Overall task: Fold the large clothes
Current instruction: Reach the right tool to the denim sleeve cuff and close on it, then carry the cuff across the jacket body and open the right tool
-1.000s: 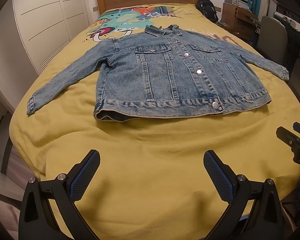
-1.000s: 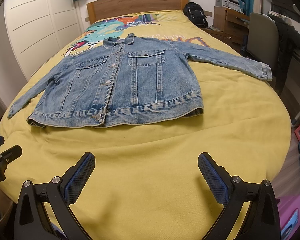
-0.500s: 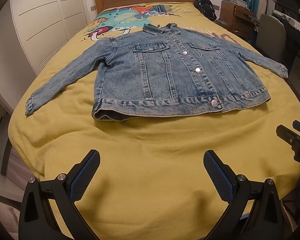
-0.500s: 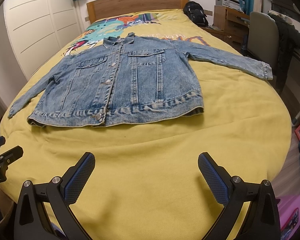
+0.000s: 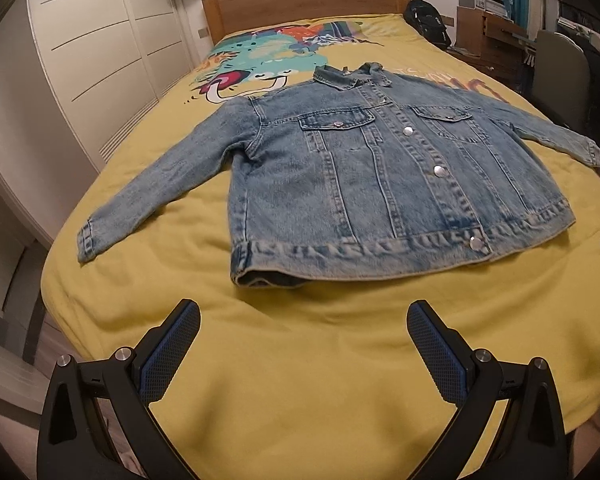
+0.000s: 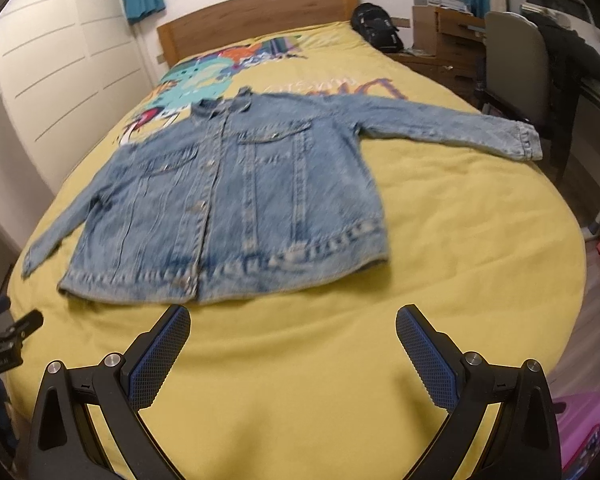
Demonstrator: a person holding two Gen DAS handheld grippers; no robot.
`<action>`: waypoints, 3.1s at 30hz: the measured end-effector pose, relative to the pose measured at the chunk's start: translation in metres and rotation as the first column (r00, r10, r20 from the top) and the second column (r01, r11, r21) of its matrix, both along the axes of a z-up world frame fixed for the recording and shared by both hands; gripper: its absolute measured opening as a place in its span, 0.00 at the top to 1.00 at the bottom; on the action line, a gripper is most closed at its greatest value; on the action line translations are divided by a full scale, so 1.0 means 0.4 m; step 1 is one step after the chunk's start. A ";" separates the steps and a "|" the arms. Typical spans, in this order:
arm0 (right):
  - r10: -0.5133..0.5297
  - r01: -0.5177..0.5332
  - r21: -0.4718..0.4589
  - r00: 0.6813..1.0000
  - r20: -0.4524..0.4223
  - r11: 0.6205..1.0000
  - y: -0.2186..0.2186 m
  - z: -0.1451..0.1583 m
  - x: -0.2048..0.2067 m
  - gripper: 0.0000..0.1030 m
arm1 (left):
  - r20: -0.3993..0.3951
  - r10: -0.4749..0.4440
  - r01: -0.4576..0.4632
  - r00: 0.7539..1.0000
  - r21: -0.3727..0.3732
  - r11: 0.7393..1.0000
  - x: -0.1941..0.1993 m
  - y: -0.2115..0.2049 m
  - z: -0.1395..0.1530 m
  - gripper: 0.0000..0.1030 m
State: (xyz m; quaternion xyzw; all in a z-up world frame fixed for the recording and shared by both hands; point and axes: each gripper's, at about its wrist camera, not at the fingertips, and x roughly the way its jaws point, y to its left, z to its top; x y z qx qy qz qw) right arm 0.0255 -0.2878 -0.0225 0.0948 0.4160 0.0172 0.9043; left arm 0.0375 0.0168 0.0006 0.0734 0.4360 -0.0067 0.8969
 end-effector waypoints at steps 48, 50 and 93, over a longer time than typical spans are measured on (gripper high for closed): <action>-0.651 0.612 0.607 0.734 -0.196 0.507 -1.058 -0.292 0.537 0.46 | -0.255 0.302 -0.324 0.919 -0.047 0.945 0.284 0.168 0.007 0.01; -0.654 0.613 0.626 0.727 -0.209 0.482 -1.072 -0.294 0.543 0.66 | -0.259 0.296 -0.322 0.919 -0.061 0.945 0.283 0.170 0.009 0.01; 0.217 -0.219 0.428 0.975 0.055 0.877 0.238 0.128 1.090 0.93 | -0.251 0.398 -0.456 0.882 -0.242 0.856 0.173 0.482 -0.059 0.01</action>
